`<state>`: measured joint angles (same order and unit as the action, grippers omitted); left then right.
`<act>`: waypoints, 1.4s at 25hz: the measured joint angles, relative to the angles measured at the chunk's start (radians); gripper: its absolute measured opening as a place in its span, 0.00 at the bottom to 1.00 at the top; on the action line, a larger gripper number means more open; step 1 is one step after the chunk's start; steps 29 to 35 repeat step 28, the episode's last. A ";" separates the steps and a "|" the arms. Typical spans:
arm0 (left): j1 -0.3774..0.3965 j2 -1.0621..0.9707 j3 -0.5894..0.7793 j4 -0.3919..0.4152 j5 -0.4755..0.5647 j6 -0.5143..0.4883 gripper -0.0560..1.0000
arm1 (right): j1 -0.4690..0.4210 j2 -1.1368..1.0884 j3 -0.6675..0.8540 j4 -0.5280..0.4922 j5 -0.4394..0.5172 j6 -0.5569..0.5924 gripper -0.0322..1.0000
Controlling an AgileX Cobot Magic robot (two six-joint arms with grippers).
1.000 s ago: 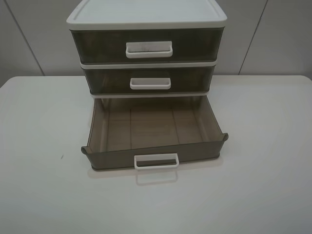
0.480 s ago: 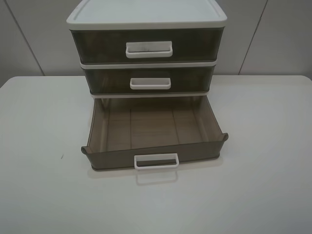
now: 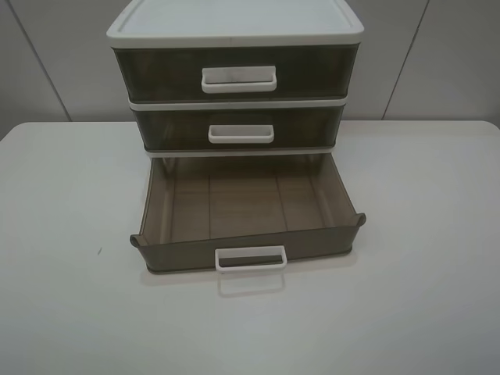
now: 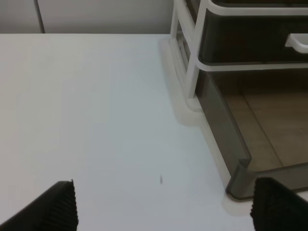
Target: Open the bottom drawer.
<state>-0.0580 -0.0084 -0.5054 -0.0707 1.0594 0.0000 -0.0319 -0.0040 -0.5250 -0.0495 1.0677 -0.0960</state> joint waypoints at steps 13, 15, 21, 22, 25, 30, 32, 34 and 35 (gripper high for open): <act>0.000 0.000 0.000 0.000 0.000 0.000 0.76 | -0.021 0.000 0.001 0.000 0.000 0.002 0.79; 0.000 0.000 0.000 0.000 0.000 0.000 0.76 | -0.021 0.000 0.001 0.000 0.000 0.002 0.79; 0.000 0.000 0.000 0.000 0.000 0.000 0.76 | -0.021 0.000 0.001 0.000 0.000 0.002 0.79; 0.000 0.000 0.000 0.000 0.000 0.000 0.76 | -0.021 0.000 0.001 0.000 0.000 0.002 0.79; 0.000 0.000 0.000 0.000 0.000 0.000 0.76 | -0.021 0.000 0.001 0.000 0.000 0.002 0.79; 0.000 0.000 0.000 0.000 0.000 0.000 0.76 | -0.021 0.000 0.001 0.000 0.000 0.003 0.79; 0.000 0.000 0.000 0.000 0.000 0.000 0.76 | -0.021 0.000 0.001 0.000 0.000 0.003 0.79; 0.000 0.000 0.000 0.000 0.000 0.000 0.76 | -0.021 0.000 0.001 0.000 0.000 0.003 0.79; 0.000 0.000 0.000 0.000 0.000 0.000 0.76 | -0.021 0.000 0.001 0.000 0.000 0.003 0.79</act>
